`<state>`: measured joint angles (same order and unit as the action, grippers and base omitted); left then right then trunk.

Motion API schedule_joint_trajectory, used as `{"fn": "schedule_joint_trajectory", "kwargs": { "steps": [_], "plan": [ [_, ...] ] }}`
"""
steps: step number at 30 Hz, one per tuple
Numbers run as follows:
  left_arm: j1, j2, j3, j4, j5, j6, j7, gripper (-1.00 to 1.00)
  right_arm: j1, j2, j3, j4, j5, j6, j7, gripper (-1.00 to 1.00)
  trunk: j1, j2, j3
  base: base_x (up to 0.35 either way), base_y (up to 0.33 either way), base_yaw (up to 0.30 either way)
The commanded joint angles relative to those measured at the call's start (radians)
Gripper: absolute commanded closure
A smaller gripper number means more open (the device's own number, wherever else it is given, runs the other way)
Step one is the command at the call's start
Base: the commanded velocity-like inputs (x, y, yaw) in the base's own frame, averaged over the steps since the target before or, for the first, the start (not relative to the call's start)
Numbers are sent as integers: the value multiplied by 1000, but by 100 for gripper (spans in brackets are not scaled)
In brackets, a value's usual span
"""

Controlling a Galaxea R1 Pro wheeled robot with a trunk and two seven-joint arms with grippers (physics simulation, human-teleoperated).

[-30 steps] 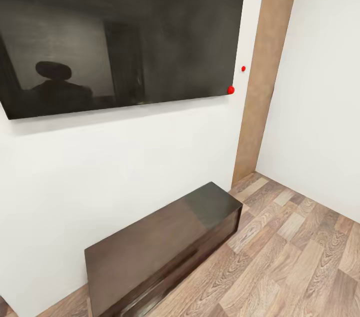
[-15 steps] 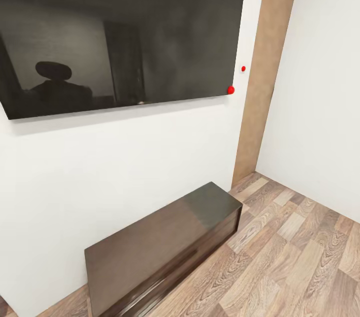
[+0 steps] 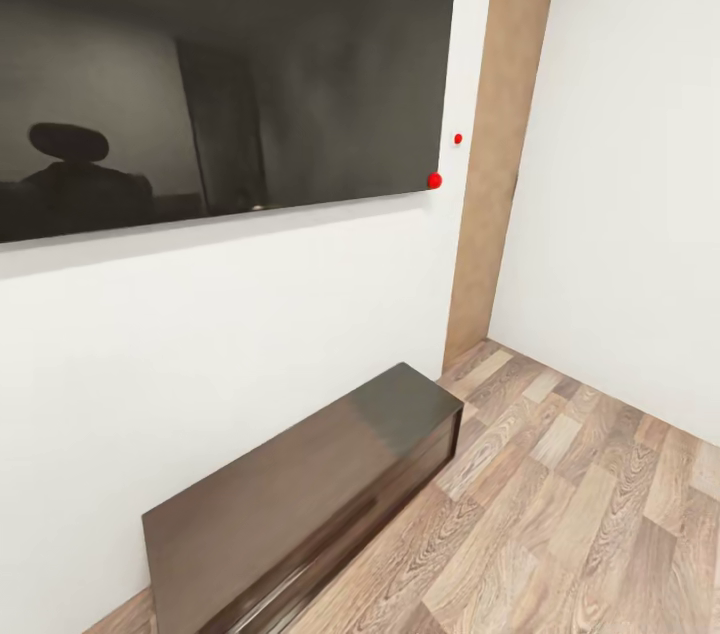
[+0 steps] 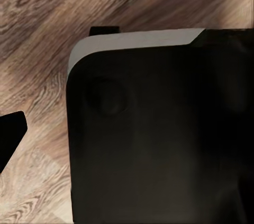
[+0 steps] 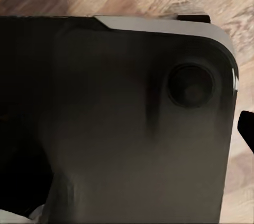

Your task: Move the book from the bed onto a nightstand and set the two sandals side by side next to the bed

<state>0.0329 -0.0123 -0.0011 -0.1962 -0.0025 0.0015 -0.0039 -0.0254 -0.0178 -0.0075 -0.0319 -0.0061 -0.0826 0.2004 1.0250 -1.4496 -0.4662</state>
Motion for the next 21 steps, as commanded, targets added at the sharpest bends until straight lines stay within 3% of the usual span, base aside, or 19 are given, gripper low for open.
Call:
{"fn": "schedule_joint_trajectory", "kwargs": {
  "steps": [1,21],
  "plan": [
    [1,-2,0,-5,0,0,-1,-100,-1,0,0,1,1,-4,5,-100,0,0,-1,0,0,-273],
    [1,-6,0,-51,0,-5,-1,-100,-1,5,2,-37,1,-15,8,-100,0,0,-1,0,0,-275]
  ]
}}
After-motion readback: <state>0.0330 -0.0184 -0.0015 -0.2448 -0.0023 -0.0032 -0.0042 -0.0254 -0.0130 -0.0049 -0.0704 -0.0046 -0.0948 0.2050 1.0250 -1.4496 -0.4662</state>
